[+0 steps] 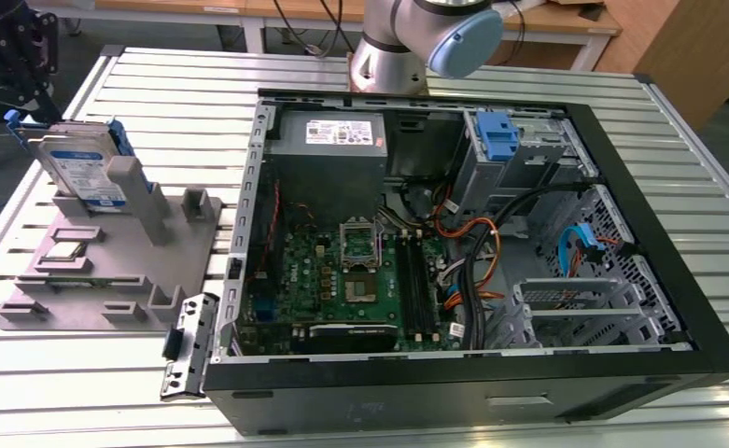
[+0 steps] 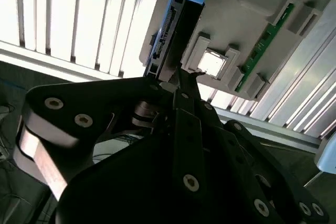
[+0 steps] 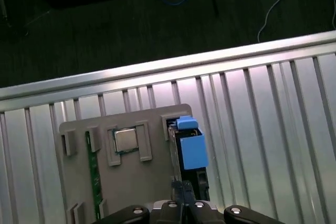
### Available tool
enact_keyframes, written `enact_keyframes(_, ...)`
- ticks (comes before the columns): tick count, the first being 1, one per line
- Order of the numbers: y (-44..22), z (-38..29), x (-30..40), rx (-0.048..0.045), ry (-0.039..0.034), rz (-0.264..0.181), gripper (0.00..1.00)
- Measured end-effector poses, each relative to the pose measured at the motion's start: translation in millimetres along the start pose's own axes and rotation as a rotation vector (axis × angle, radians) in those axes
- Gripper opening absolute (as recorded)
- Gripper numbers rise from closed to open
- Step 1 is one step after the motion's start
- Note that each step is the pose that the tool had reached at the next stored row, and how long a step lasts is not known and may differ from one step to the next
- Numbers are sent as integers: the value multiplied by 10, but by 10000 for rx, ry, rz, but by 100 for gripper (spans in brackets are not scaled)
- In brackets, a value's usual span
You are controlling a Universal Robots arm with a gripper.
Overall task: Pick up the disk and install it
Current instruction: 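Pick up the disk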
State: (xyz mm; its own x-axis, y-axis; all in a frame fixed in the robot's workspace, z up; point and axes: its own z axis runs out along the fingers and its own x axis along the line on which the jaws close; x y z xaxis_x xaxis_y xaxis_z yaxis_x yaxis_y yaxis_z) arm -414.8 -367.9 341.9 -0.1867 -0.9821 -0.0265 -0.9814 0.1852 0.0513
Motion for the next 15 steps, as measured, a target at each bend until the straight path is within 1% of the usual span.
enact_keyframes(4,0,3,0,-20,35,-708,10)
enact_keyframes(5,0,4,0,-23,40,-821,10)
enact_keyframes(8,-8,7,-6,-26,35,-846,10)
enact_keyframes(11,-22,15,-19,-28,14,-868,10)
enact_keyframes(15,-52,30,-25,-35,-38,-873,10)
